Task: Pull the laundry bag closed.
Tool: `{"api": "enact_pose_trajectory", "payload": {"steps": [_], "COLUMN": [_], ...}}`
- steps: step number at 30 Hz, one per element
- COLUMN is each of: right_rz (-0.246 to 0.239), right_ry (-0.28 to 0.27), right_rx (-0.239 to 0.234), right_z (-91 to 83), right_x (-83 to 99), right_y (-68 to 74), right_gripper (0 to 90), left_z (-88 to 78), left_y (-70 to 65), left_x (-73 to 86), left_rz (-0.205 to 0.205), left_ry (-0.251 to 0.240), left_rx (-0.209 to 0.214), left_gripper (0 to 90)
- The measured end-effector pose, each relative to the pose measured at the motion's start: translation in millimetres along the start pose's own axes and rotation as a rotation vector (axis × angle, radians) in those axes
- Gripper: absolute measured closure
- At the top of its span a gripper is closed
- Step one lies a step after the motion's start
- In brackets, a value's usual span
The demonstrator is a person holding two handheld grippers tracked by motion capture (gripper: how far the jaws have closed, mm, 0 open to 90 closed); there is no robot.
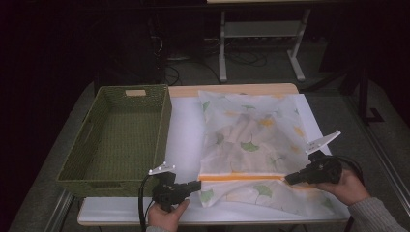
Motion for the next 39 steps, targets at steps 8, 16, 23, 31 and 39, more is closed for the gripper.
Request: {"api": "enact_pose_trajectory", "payload": {"steps": [8,16,23,31,39], "right_rz": [0.046,0.026,0.020,0.056,0.169], "right_ry": [-0.021,-0.020,-0.012,-0.022,-0.031], "right_rx": [0.005,0.027,0.030,0.024,0.076], "right_z": [-3.6,-3.0,-1.8,-4.0,-20.8], "right_x": [20.0,22.3,21.2,37.2,75.0], "right_y": [-11.3,-8.2,-7.7,-11.6,-34.8], "right_gripper": [89.9,89.9,90.0,89.9,90.0], "left_z": [1.7,2.3,2.1,0.4,-6.5], "left_y": [-2.3,0.0,1.1,3.7,11.5], "left_x": [0.3,1.0,0.4,-0.6,-0.6], "left_rz": [0.011,0.003,0.006,-0.008,-0.045], "left_ry": [0.004,0.001,0.000,-0.014,-0.042], "left_rx": [-0.010,-0.016,-0.050,-0.086,-0.101], "left_gripper": [87.4,87.5,87.6,87.8,87.8]}}
Point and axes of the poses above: each handheld gripper's, and its own axes: z roughly forward along the jaws, x roughly out of its underside, y roughly to its left, the point moved 6 cm from there along z, roughly forward along the jaws, and after that the axes turned 10 degrees about y, right-handed, at the moved point
